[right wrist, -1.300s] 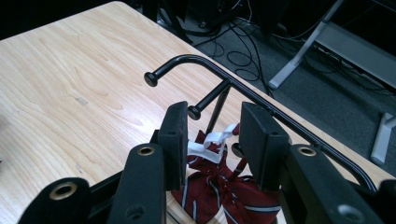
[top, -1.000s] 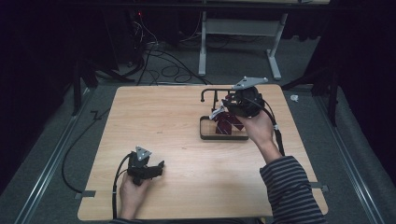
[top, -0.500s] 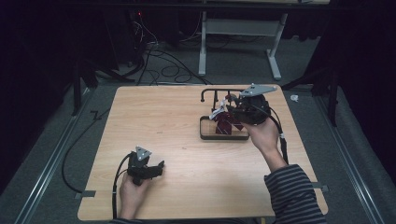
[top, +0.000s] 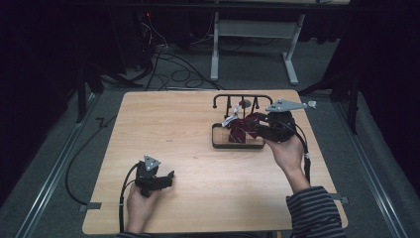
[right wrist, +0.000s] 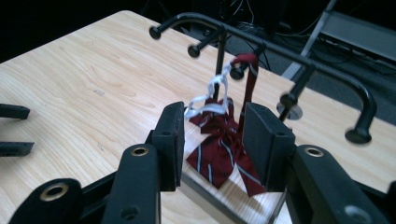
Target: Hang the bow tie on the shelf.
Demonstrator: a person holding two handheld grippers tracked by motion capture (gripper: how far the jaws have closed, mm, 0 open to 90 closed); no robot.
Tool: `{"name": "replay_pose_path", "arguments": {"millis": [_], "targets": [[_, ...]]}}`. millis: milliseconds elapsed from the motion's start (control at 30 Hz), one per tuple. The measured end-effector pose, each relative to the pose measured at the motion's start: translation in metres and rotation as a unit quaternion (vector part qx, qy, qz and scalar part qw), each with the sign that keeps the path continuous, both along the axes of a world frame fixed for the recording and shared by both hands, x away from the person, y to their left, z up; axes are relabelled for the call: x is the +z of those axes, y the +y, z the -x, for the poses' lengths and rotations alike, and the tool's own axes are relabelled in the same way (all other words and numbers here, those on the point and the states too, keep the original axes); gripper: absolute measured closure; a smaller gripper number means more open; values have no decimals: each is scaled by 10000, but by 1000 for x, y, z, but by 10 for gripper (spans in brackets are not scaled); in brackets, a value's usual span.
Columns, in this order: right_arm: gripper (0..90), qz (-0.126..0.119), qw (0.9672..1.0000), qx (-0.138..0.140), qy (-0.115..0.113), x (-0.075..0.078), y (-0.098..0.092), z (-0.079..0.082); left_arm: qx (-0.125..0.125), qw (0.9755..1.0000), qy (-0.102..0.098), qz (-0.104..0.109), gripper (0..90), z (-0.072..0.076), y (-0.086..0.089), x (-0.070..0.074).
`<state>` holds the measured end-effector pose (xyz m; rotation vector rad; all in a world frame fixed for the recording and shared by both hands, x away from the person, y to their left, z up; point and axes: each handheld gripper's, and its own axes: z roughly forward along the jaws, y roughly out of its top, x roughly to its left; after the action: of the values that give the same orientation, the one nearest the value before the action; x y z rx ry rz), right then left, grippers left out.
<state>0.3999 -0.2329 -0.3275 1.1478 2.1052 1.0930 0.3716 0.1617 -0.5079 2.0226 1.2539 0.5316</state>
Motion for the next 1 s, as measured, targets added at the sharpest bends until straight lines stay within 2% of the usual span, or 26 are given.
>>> {"name": "replay_pose_path", "arguments": {"millis": [267,433,1000], "targets": [[606,-208,9997,-143,69,-25,-16,14,0,10000,-1,1,197,0,0,0],[609,-446,9982,-354,198,-51,-29,24,0,10000,-1,2,197,0,0,0],[607,-622,9939,-609,680,-113,-43,35,1,10000,-1,2,197,0,0,0]]}}
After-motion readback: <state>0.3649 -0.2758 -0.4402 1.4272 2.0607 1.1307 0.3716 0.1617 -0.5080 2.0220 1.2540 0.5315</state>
